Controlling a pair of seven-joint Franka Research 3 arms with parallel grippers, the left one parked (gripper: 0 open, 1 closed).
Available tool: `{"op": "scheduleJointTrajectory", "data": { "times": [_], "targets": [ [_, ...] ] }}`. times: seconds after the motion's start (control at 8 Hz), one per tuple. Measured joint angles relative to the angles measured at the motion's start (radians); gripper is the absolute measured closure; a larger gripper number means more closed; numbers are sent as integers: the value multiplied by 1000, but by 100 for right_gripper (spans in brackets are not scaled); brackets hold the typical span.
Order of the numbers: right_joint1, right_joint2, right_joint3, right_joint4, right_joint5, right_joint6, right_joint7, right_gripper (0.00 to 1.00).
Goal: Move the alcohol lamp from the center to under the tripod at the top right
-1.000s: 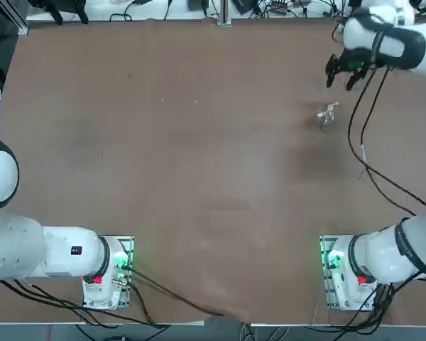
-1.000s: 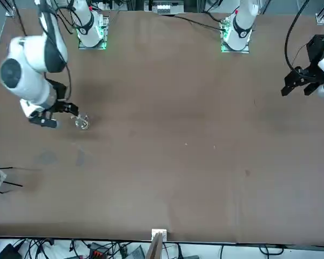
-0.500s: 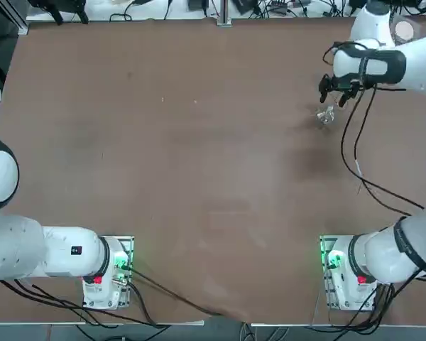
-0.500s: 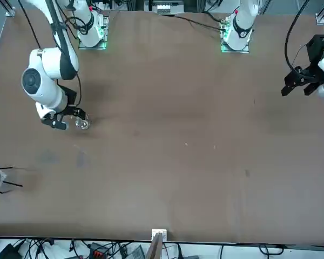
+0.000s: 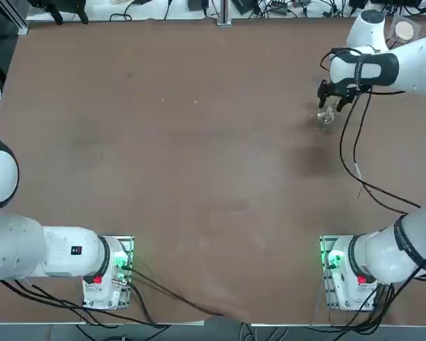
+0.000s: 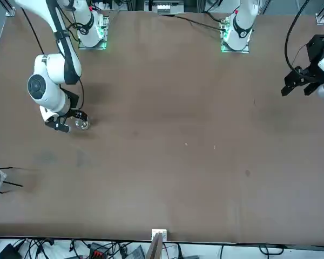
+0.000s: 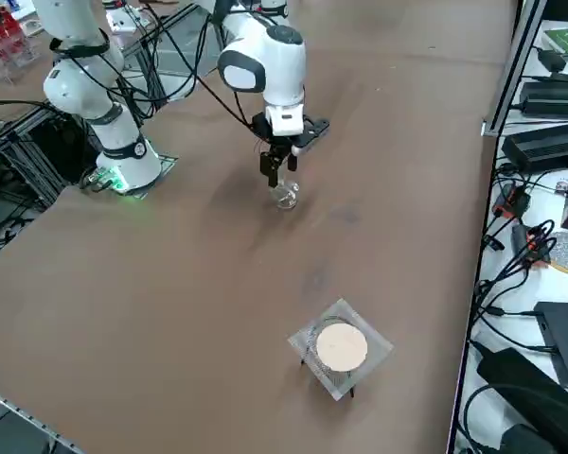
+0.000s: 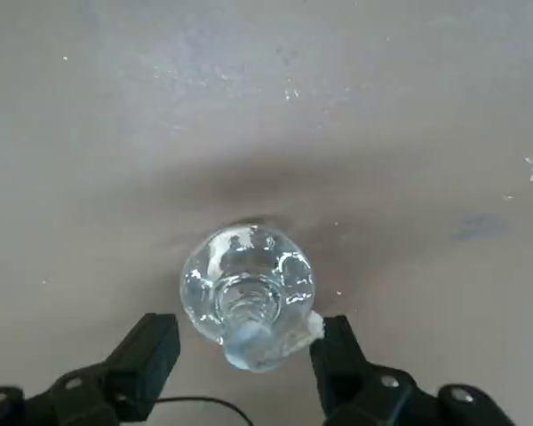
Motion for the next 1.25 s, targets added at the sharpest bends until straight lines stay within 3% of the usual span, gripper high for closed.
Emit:
{"op": "scheduleJointTrajectory", "data": {
  "times": [0.62,1.0,1.12,1.25],
  "targets": [
    [-1,20,0,0,0,0,3,33],
    [-1,27,0,0,1,0,4,53],
    [0,20,2,6,11,-1,4,68],
    [-1,18,0,8,10,-1,4,68]
  ]
}}
